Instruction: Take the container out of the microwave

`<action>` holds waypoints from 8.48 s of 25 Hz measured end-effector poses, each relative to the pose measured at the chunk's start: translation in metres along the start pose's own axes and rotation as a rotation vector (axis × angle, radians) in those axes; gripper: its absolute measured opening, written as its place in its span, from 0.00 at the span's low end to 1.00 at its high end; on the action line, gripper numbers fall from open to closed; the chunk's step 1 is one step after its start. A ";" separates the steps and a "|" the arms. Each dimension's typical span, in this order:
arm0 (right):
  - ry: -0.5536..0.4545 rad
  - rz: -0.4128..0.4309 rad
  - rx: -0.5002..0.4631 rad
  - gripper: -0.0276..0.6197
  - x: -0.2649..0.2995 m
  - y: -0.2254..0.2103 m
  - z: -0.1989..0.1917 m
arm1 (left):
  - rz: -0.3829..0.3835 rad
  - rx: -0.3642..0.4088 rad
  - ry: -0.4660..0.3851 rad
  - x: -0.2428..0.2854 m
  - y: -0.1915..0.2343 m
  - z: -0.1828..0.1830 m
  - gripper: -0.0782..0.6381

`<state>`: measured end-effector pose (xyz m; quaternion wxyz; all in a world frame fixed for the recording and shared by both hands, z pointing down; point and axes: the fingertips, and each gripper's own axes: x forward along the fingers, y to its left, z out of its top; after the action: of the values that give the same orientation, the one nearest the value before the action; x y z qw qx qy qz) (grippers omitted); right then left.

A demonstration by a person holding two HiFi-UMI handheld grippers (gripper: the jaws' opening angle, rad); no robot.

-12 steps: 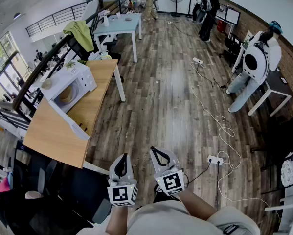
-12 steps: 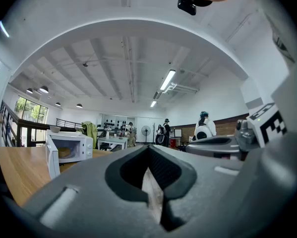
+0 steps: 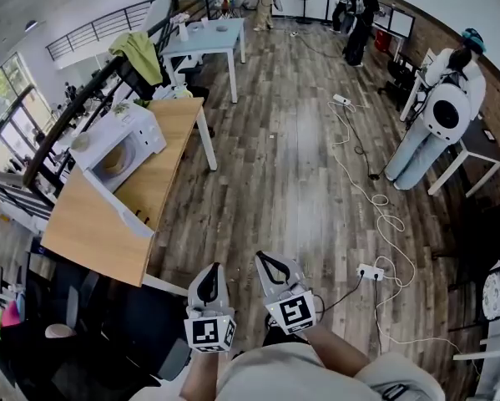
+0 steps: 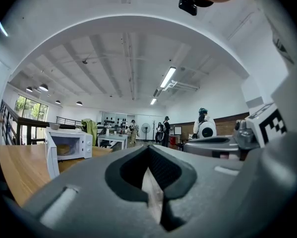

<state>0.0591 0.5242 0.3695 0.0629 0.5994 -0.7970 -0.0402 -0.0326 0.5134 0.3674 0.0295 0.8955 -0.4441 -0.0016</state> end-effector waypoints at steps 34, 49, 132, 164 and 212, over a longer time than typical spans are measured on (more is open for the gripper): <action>0.000 0.073 0.022 0.06 0.120 -0.115 -0.032 | 0.060 -0.001 0.027 0.169 0.027 -0.013 0.17; 0.032 0.087 0.039 0.06 0.254 -0.132 -0.027 | 0.062 -0.012 0.080 0.262 0.122 -0.006 0.17; 0.159 0.885 0.060 0.06 0.731 0.005 -0.100 | 0.739 0.046 0.571 0.411 0.573 -0.112 0.17; 0.270 0.821 0.127 0.06 0.757 0.044 -0.136 | 0.759 0.432 0.995 0.373 0.692 -0.190 0.21; 0.291 0.819 0.103 0.06 0.749 0.036 -0.140 | 0.567 0.463 1.179 0.389 0.692 -0.221 0.17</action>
<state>-0.1587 -0.1832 0.5523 0.1553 0.2358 -0.9527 0.1125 -0.3410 -0.2022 0.6343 0.0731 0.5797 -0.5596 0.5878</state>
